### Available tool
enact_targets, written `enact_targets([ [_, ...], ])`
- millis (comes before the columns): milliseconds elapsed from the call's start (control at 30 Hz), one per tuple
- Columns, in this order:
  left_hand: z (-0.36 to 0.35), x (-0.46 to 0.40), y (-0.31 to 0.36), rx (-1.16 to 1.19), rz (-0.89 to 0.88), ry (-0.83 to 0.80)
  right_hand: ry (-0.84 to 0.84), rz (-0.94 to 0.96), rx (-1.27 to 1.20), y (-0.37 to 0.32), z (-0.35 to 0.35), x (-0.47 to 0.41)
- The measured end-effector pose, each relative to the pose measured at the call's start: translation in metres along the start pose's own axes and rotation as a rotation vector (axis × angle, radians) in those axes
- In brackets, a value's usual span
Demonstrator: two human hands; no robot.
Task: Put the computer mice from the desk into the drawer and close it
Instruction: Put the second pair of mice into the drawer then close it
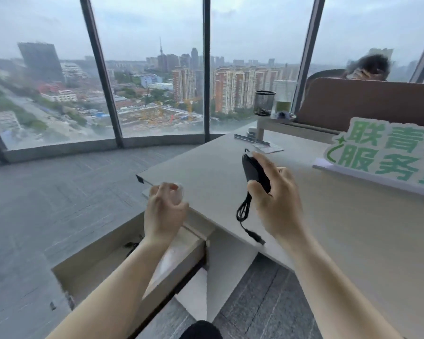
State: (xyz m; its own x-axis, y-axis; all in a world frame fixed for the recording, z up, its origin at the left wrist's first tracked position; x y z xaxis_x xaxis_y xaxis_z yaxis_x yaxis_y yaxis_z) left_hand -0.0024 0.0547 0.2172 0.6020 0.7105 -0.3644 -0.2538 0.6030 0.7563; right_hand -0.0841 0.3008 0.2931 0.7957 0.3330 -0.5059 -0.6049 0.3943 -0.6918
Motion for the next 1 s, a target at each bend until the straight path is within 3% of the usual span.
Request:
enact_targets([
  [133, 0.065, 0.005, -0.088, -0.081, 0.143, 0.078, -0.13, 0.038, -0.086, -0.035, -0.078, 0.012],
  [333, 0.093, 0.019, -0.197, -0.218, 0.37, 0.018, -0.382, -0.03, -0.111, -0.034, -0.206, 0.043],
  [467, 0.074, 0.023, -0.257, -0.348, 0.521, -0.142, -0.559, -0.082, 0.05, -0.017, -0.281, 0.075],
  [633, 0.034, 0.027, -0.298, -0.519, 0.588, -0.312, -0.794, -0.183, 0.317, 0.014, -0.361, 0.117],
  [833, 0.001, 0.035, -0.338, -0.559, 0.707, -0.387, -1.033, -0.245, 0.602, 0.04, -0.418, 0.146],
  [1000, -0.005, 0.04, -0.362, -0.576, 0.759, -0.425, -1.133, -0.313, 0.664, 0.059, -0.44, 0.161],
])
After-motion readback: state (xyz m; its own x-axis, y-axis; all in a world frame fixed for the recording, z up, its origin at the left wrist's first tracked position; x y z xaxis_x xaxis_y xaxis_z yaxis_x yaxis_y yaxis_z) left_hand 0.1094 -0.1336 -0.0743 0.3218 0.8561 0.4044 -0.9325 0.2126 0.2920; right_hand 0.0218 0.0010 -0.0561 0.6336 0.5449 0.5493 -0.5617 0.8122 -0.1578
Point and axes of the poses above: each hand's wrist, its own x-axis away from the middle knuckle, its own z-axis out of the back of the hand, y = z × x, the point moved 10 cm from there along -x, towards the middle knuckle, and after that the axes turned 1 degree about z, right-handed, at the moved point
